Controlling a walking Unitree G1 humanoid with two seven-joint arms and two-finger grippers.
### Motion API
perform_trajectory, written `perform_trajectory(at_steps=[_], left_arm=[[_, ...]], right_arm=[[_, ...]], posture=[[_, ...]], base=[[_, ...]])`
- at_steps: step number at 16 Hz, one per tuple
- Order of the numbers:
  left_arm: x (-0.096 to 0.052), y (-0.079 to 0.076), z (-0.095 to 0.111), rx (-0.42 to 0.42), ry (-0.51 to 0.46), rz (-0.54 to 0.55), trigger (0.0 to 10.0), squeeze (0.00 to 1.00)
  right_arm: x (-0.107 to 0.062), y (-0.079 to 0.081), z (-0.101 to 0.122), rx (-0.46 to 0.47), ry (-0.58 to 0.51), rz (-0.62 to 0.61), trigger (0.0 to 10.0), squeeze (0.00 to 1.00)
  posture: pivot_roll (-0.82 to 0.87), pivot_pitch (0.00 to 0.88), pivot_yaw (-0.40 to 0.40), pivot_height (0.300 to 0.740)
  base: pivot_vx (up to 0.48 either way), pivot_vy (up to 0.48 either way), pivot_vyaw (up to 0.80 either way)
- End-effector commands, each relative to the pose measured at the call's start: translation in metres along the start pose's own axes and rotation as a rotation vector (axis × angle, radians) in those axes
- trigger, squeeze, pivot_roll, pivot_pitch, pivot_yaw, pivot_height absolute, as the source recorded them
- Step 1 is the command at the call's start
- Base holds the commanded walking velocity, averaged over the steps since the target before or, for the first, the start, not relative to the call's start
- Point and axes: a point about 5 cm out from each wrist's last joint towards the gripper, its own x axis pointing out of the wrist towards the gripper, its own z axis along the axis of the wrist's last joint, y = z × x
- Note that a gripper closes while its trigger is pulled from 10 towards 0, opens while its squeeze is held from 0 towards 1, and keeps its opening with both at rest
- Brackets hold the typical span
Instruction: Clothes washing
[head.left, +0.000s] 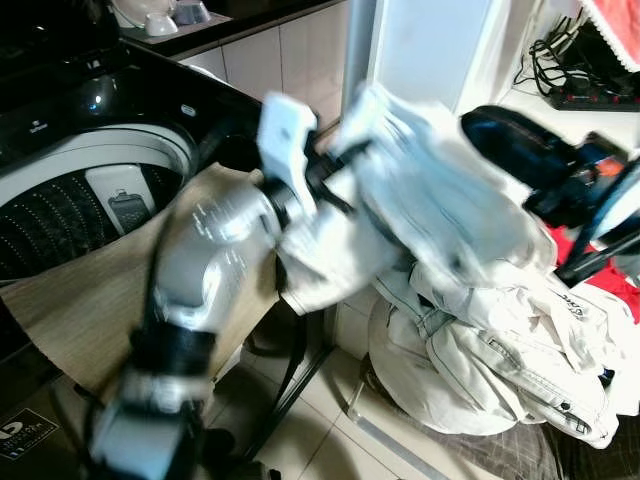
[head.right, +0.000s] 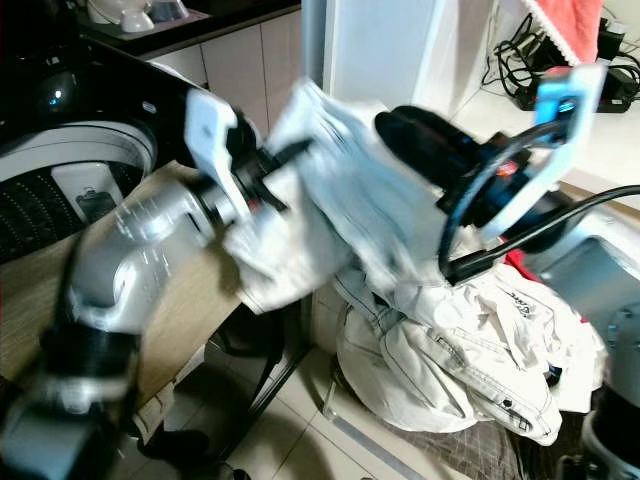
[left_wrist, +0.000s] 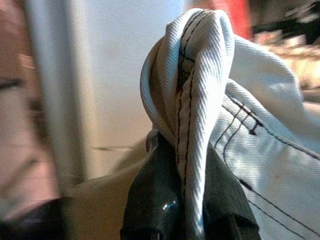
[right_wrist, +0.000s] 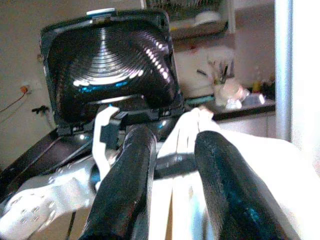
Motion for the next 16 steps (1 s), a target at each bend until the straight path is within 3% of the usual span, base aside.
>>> perform_trajectory(at_steps=[1, 2, 3, 4, 6, 7, 8, 9, 10, 11, 12, 13, 14, 16], left_arm=[[-0.001, 0.019, 0.025, 0.073, -0.091, 0.093, 0.0, 0.0], [-0.002, 0.049, 0.05, 0.19, -0.136, 0.252, 0.0, 0.0], [-0.014, 0.089, 0.103, 0.425, -0.251, 0.52, 0.0, 0.0], [-0.033, 0.109, 0.149, 0.583, -0.389, 0.712, 0.0, 0.0], [-0.047, 0.117, 0.18, 0.713, -0.445, 0.807, 0.0, 0.0], [-0.045, 0.131, 0.169, 0.78, -0.282, 0.825, 0.0, 0.0], [-0.043, 0.136, 0.155, 0.774, -0.191, 0.816, 0.0, 0.0], [-0.037, 0.146, 0.119, 0.707, 0.018, 0.782, 3.2, 0.0], [-0.035, 0.154, 0.079, 0.632, 0.188, 0.766, 10.0, 0.0], [-0.042, 0.161, 0.041, 0.535, 0.346, 0.785, 10.0, 0.0], [-0.06, 0.17, 0.006, 0.447, 0.481, 0.862, 10.0, 0.0], [-0.07, 0.175, -0.003, 0.419, 0.526, 0.896, 10.0, 0.0], [-0.082, 0.181, -0.005, 0.403, 0.549, 0.944, 10.0, 1.0], [-0.092, 0.188, -0.002, 0.346, 0.547, 0.977, 10.0, 1.0]], right_arm=[[-0.002, 0.007, 0.007, -0.03, -0.02, 0.033, 10.0, 0.0], [0.0, 0.008, 0.006, -0.034, -0.019, 0.035, 10.0, 0.0], [0.003, 0.01, 0.004, -0.037, -0.014, 0.04, 10.0, 0.0], [0.005, 0.012, 0.001, -0.038, -0.007, 0.043, 10.0, 0.0], [0.006, 0.015, -0.003, -0.041, 0.008, 0.049, 10.0, 0.0], [0.011, 0.021, -0.017, -0.06, 0.08, 0.059, 10.0, 0.0], [0.013, 0.023, -0.023, -0.063, 0.107, 0.061, 10.0, 0.0], [0.017, 0.025, -0.032, -0.072, 0.157, 0.056, 10.0, 0.0], [0.021, 0.026, -0.042, -0.086, 0.209, 0.039, 10.0, 0.0], [0.027, 0.027, -0.052, -0.099, 0.248, 0.026, 10.0, 0.0], [0.032, 0.034, -0.059, -0.087, 0.26, 0.037, 10.0, 0.0], [0.035, 0.04, -0.061, -0.082, 0.259, 0.054, 10.0, 0.0], [0.036, 0.047, -0.063, -0.074, 0.256, 0.082, 10.0, 0.0], [0.037, 0.054, -0.066, -0.057, 0.255, 0.108, 10.0, 0.0]], posture=[[-0.12, 0.0, 0.02, 0.74], [-0.12, 0.0, 0.021, 0.74], [-0.12, 0.0, 0.024, 0.74], [-0.12, 0.0, 0.024, 0.74], [-0.11, 0.0, 0.032, 0.74], [-0.11, 0.0, 0.033, 0.74], [-0.11, 0.0, 0.033, 0.74], [-0.11, 0.0, 0.031, 0.74], [-0.11, 0.0, 0.032, 0.74], [-0.11, 0.0, 0.033, 0.74], [-0.12, 0.0, 0.038, 0.74], [-0.12, 0.0, 0.039, 0.74], [-0.12, 0.0, 0.038, 0.74], [-0.12, 0.0, 0.036, 0.74]], base=[[0.0, 0.0, 0.0], [0.0, 0.0, 0.0], [0.0, 0.0, 0.0], [0.0, 0.0, 0.0], [0.0, 0.0, 0.0], [0.0, 0.0, 0.0], [0.0, 0.0, 0.0], [0.0, 0.0, 0.0], [0.0, 0.0, 0.0], [0.0, 0.0, 0.0], [0.0, 0.0, 0.0], [0.0, 0.0, 0.0], [0.0, 0.0, 0.0], [0.0, 0.0, 0.0]])
